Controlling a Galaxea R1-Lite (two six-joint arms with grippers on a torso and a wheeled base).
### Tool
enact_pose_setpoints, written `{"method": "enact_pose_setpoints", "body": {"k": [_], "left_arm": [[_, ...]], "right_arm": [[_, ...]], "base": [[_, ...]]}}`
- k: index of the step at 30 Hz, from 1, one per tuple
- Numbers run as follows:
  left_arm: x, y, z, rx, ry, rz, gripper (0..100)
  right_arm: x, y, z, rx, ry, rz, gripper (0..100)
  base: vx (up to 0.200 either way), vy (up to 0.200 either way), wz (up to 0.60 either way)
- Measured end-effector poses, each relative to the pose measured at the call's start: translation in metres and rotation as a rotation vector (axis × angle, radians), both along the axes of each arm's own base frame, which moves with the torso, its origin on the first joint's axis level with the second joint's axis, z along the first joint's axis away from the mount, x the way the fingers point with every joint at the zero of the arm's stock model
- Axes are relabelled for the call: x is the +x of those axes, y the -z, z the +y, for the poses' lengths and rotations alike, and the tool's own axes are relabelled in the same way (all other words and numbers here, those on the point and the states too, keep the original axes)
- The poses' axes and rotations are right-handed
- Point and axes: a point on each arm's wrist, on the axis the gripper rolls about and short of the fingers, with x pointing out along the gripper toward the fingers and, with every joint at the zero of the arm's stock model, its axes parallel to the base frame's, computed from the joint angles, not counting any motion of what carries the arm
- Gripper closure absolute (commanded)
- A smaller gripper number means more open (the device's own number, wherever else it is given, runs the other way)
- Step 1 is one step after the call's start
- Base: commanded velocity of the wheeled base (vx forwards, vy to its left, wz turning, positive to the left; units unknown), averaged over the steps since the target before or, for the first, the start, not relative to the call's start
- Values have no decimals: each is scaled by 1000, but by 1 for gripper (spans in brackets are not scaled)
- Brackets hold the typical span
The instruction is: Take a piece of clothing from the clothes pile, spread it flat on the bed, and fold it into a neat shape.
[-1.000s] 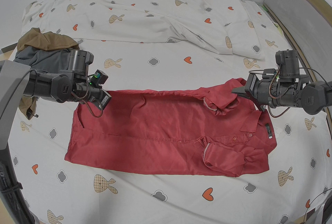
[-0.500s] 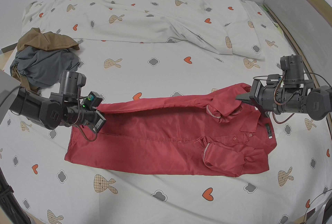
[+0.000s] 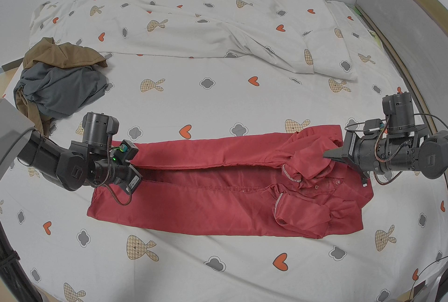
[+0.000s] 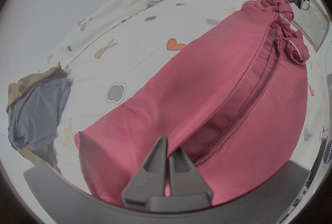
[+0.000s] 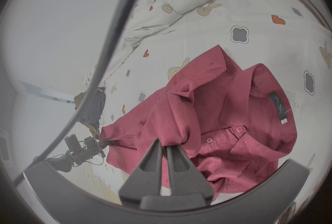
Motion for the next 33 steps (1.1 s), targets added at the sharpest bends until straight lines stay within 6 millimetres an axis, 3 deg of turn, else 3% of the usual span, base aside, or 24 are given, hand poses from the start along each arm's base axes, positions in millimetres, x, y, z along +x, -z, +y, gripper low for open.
{"method": "enact_pose_setpoints", "body": {"k": [5, 6, 14, 26, 33], "left_arm": [[2, 5, -2, 5, 0, 8, 100], [2, 7, -2, 5, 0, 11, 0], [4, 11, 0, 6, -9, 23, 0], [15, 4, 44, -5, -126, -22, 0], [19, -3, 51, -12, -145, -76, 0]], "right_arm": [[-2, 4, 0, -9, -3, 11, 100], [-2, 5, 0, -11, -4, 15, 0], [-6, 11, -2, -17, -1, 37, 0], [-7, 11, -16, -32, 24, 26, 0], [-7, 12, -16, -32, 24, 26, 0]], "base": [[0, 0, 0], [0, 0, 0], [0, 0, 0], [0, 0, 0], [0, 0, 0]]}}
